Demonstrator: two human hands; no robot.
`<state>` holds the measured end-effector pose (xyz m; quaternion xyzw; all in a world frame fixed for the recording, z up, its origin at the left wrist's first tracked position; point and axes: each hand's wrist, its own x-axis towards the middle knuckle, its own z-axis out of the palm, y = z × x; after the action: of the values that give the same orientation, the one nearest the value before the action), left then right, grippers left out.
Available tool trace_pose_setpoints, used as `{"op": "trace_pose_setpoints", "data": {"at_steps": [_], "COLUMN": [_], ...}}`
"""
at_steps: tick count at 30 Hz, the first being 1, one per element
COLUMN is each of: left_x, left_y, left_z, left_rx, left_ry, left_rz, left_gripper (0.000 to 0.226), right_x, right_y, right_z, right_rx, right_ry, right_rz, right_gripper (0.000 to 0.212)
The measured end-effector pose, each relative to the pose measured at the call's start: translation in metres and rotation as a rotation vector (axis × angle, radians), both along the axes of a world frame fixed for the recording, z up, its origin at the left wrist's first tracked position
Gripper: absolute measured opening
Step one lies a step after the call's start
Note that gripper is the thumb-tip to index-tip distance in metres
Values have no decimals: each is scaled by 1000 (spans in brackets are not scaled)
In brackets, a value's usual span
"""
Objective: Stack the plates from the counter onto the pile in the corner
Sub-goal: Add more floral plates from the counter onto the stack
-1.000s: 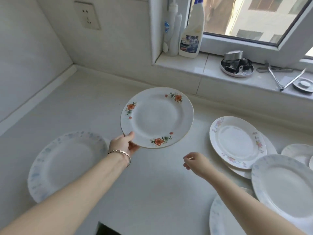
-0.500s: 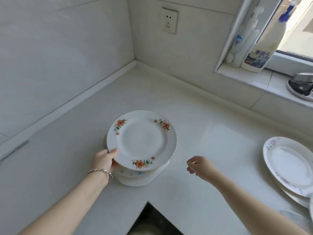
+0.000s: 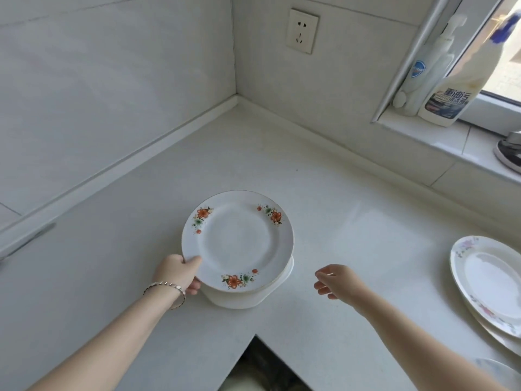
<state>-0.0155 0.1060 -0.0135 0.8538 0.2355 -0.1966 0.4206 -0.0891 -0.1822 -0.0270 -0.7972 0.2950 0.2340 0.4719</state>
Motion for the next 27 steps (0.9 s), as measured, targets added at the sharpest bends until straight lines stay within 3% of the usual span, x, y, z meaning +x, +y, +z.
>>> {"op": "trace_pose_setpoints", "data": {"at_steps": [4,6,7,9,11,17,20,23,25,27], "left_x": [-1,5,9,15,14,17,18,16,14,6], "left_y": [7,6,4,-3,-12,-19,-21,-36,-61,-99], "left_z": [1,-3,-6,-12,-18,-29,-24,-17,-15,-1], "left_rx": [389,466,373,76,-90,-150,86,413,419,292], "left_ry": [-26,-137,-181,-214,-204,-254,-252,-477,-731,-824], "left_rz": [-239,-220,-162,-30,50,127,-22,-327,-530,-696], "left_gripper": [40,36,37,59,77,73,75,67,48,32], "right_x": [-1,-1,-1,-2,-4,-10,-18,-27,-36,-51], "right_y": [-1,-1,-1,0,0,6,6,-1,-11,-26], "right_z": [-2,-3,-3,-5,-8,-19,-23,-24,-22,-18], "right_rx": [-18,-26,-30,-40,-45,-30,-19,-25,-51,-75], "right_ry": [3,5,7,13,23,69,89,91,72,54], "right_rz": [2,2,0,-6,-19,-70,-106,-141,-168,-198], "right_gripper": [11,11,11,11,12,13,14,15,15,15]}}
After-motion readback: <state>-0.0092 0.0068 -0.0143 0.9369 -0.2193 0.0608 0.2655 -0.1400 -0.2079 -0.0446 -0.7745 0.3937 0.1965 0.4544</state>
